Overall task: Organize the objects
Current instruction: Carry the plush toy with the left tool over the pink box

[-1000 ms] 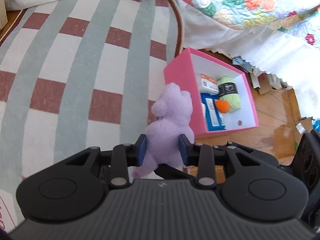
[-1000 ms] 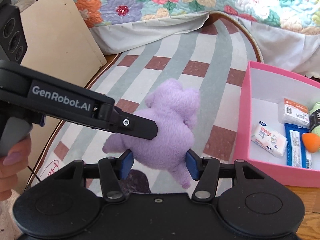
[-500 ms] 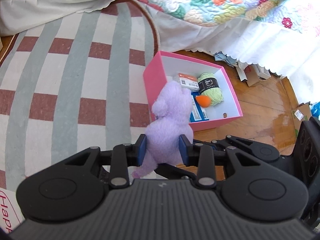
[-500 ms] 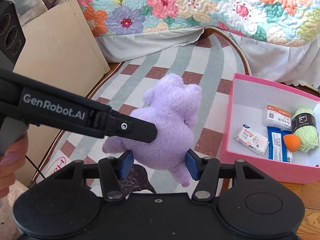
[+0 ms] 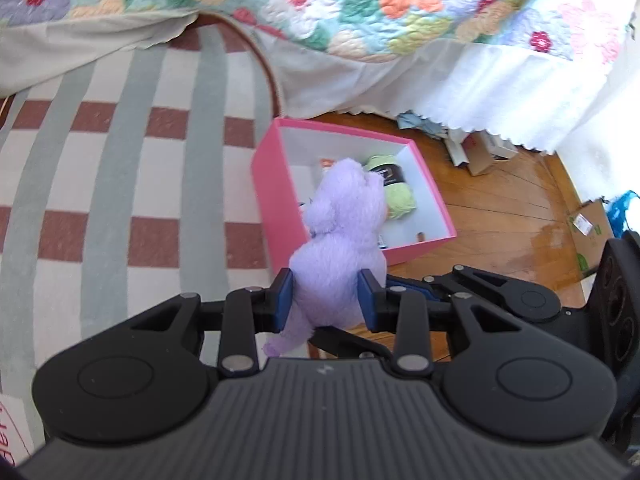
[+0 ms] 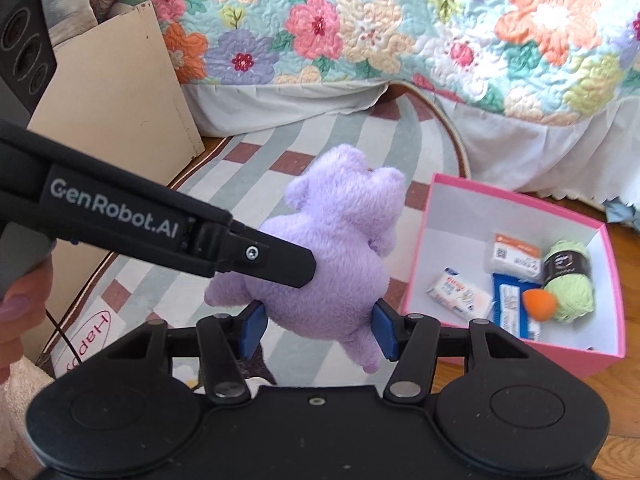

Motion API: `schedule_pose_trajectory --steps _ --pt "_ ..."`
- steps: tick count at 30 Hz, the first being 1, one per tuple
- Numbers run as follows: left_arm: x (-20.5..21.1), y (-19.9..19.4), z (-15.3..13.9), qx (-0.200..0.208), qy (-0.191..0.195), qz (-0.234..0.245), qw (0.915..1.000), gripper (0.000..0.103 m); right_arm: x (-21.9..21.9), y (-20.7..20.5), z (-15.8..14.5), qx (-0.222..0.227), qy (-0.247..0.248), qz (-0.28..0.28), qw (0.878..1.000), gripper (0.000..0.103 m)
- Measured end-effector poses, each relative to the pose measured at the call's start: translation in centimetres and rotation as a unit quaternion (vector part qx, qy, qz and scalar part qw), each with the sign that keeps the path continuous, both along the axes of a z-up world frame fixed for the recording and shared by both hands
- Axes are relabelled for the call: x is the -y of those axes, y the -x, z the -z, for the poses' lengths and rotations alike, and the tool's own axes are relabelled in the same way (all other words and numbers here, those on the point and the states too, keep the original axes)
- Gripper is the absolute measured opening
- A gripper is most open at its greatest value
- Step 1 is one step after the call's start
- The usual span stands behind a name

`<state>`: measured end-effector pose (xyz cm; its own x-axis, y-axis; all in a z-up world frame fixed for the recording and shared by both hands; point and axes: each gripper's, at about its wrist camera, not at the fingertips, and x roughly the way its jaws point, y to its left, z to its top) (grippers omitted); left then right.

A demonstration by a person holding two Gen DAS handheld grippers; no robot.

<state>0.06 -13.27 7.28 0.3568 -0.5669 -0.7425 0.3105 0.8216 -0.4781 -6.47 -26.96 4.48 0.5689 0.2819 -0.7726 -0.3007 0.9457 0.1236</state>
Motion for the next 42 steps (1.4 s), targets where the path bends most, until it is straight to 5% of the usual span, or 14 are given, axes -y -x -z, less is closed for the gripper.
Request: schedule_pose_trajectory --steps 9,19,30,42 --pt "3.1 -0.7 -0.8 0.01 0.012 0.026 0.9995 0.034 3.1 0.9 -0.5 0.046 -0.002 0.017 0.999 0.061" --pt "6.8 -4.6 -0.3 -0.009 0.024 0.035 0.9991 0.034 6.6 -1.9 -0.3 0.046 0.0 0.031 0.998 0.061" --pt "11.1 -10.9 5.0 -0.036 0.024 0.029 0.9986 0.033 11.4 -7.8 4.0 0.005 -0.029 0.049 0.998 0.061" --pt "13.9 -14.3 9.8 -0.05 -0.047 0.044 0.9967 0.033 13.4 -12.0 9.8 -0.044 -0.061 0.047 0.996 0.059"
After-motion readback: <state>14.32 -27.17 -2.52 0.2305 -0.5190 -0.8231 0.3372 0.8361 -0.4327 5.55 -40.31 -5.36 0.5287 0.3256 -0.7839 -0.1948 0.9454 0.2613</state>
